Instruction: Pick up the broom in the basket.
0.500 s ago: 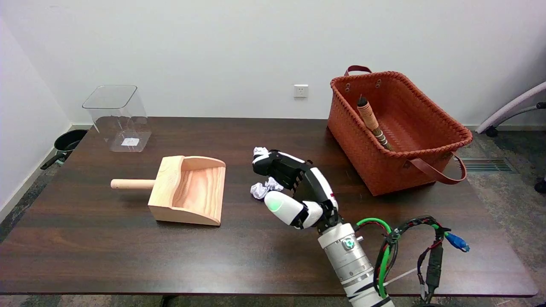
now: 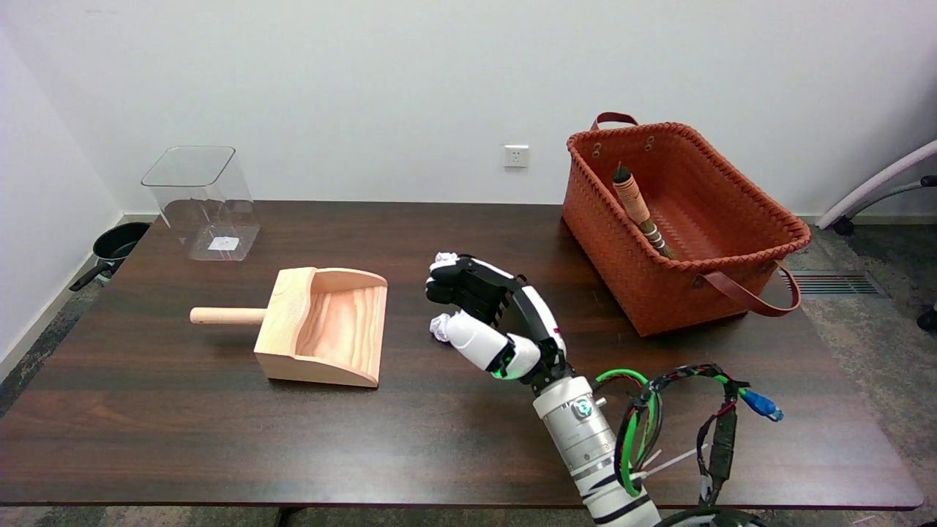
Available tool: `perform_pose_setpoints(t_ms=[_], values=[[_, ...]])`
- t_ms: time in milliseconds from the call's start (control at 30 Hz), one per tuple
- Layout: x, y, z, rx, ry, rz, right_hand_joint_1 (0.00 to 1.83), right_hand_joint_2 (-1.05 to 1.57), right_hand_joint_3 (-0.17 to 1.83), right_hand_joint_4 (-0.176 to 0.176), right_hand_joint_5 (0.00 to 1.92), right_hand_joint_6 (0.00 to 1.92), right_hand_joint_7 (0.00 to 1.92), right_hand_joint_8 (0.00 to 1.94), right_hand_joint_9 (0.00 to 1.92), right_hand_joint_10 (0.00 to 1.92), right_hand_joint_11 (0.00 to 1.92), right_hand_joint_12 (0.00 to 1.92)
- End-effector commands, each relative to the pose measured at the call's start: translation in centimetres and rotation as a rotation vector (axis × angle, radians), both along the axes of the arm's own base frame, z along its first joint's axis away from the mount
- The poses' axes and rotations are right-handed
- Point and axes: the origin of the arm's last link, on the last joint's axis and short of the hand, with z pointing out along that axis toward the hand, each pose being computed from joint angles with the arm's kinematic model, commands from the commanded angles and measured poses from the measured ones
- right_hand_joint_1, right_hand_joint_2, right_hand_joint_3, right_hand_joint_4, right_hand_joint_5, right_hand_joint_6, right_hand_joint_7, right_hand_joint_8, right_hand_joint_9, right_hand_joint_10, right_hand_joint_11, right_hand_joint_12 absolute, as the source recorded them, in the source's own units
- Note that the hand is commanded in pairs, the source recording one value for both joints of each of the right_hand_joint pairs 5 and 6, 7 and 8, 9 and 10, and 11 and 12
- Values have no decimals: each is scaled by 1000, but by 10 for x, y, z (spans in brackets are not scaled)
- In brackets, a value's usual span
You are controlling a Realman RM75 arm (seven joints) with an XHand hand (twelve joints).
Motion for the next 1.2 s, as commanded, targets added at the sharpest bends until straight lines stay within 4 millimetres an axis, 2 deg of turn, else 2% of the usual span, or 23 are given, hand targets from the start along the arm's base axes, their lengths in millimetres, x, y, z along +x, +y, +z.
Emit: perform_pose_setpoints(t_ms=[33, 233, 367, 667, 700, 767, 900, 1033, 1200], values=[[-9, -24, 25, 13, -167, -8, 891, 135, 789, 0, 712, 712, 603, 603, 645, 645, 626, 626], [3, -38, 34, 37, -195, 27, 896, 151, 768, 0, 702, 702, 610, 610, 662, 662, 646, 646], [13, -47, 30, 55, -203, 48, 896, 193, 749, 0, 725, 725, 632, 632, 689, 689, 675, 675], [23, -41, 27, 52, -244, 76, 892, 275, 760, 0, 742, 742, 659, 659, 719, 719, 711, 711], [62, -37, 23, 115, -257, 271, 892, 275, 762, 0, 743, 743, 662, 662, 721, 721, 716, 716], [28, -37, 22, 66, -260, 84, 893, 277, 761, 0, 742, 742, 664, 664, 724, 724, 721, 721], [32, -34, 16, 88, -256, 96, 896, 283, 765, 0, 739, 739, 667, 667, 724, 724, 724, 724], [37, -33, 8, 122, -244, 117, 889, 216, 858, 0, 728, 728, 643, 643, 696, 696, 689, 689], [49, -31, 10, 116, -267, 161, 866, 214, 862, 0, 728, 728, 647, 647, 695, 695, 692, 692]])
